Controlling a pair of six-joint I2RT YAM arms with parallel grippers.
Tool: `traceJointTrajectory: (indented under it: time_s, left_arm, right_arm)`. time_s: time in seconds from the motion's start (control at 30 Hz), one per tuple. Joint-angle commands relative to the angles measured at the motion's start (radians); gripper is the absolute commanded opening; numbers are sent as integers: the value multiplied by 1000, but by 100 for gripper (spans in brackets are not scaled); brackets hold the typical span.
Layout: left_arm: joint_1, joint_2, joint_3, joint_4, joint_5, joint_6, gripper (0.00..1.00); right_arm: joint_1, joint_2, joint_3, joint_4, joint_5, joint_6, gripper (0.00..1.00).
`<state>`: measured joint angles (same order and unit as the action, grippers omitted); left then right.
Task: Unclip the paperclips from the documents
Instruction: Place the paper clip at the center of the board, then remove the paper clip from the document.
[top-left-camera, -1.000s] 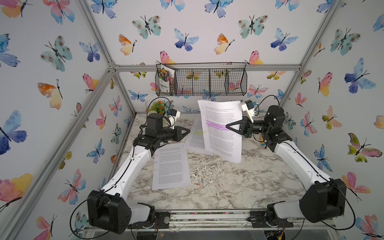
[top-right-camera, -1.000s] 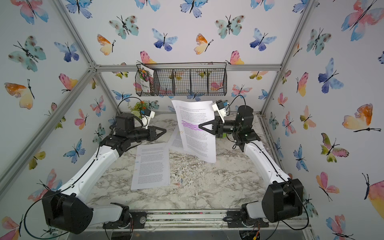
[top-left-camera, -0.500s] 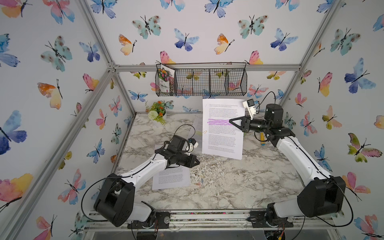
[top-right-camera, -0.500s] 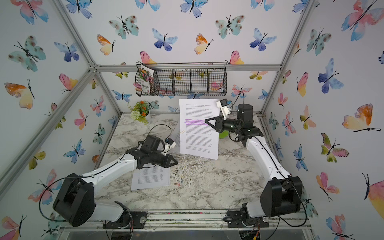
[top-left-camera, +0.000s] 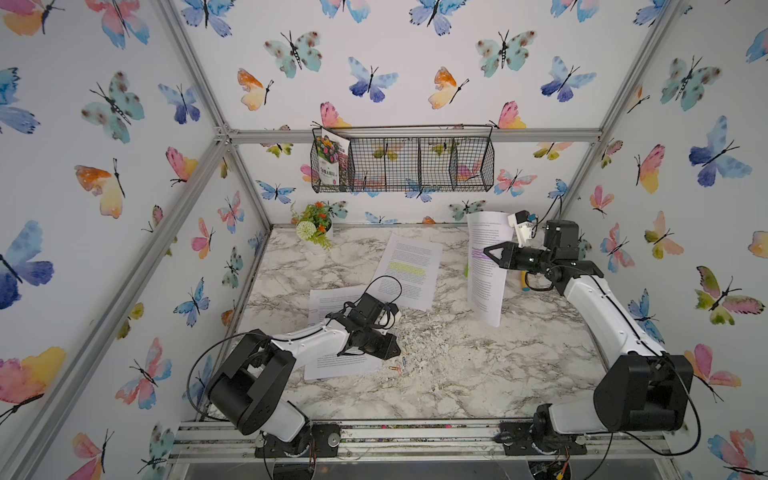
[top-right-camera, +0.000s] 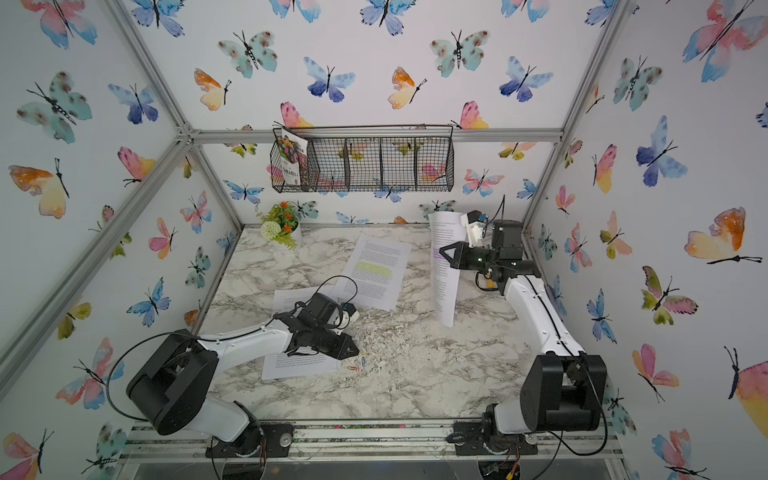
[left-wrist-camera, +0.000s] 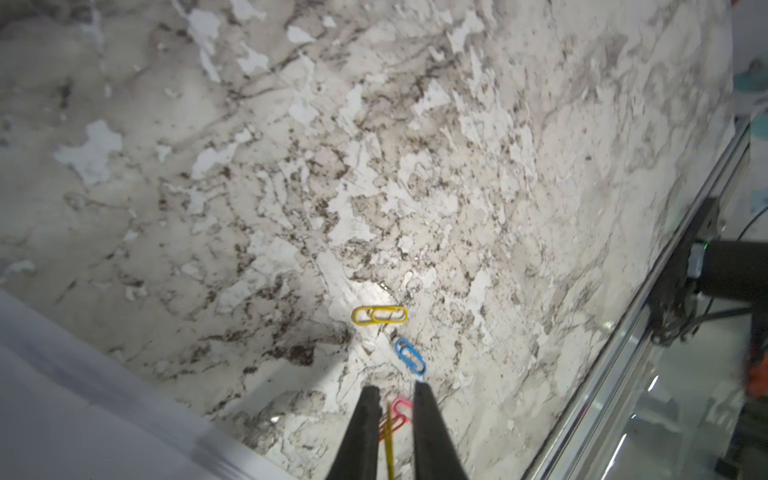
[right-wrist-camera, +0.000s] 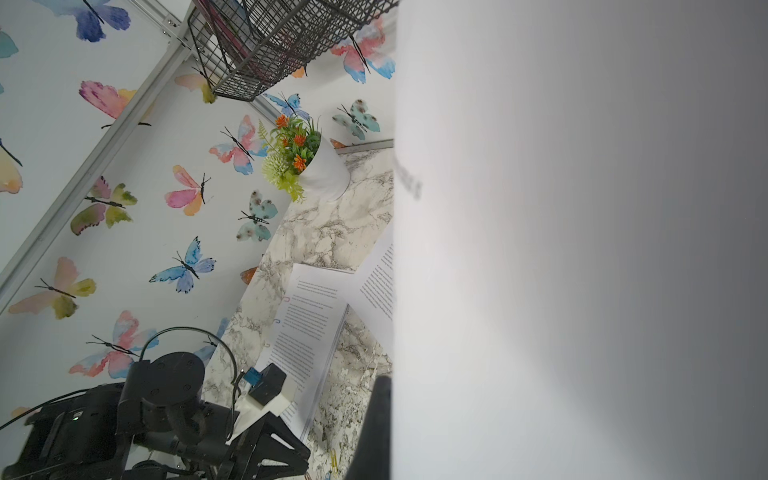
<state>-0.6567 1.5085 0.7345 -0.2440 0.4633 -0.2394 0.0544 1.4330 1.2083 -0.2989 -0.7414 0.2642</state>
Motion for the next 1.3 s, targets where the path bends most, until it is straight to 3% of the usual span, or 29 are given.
traceJointTrajectory:
  time_s: [0.0,0.07,0.27,0.43,0.57,0.73,0.9,1.1,1.27]
  left_arm:
    - [-9,6,1,10,-8,-14,30]
    - [-9,-5,2,2,-17,-18,36]
    - [-10,-52,30,-43,-42,-14,40]
    - [7,-145,94,-75,-81,14,39]
    - [106,-253,131,32,55,25,38]
    - [193,-276,267,80,160,52,44]
    - [209,-234,422,92,286,74,56]
    - [211,-207,454,239,411,6,64]
    - [210,-179,475,180,372,53,65]
  right_arm:
    - [5,-29,-20,-22,-17,-33,2]
    - [4,-35,-29,-23,-27,-42,2]
    - [4,-49,-54,-19,-58,-48,2]
    - [5,-65,-73,90,-284,-13,2]
    - [10,-114,-98,257,-438,61,2]
    - [42,-127,-52,292,-486,131,2]
    - [146,-132,5,331,-524,137,2]
    - [225,-135,1,531,-537,255,2]
    - [260,-118,31,562,-568,284,2]
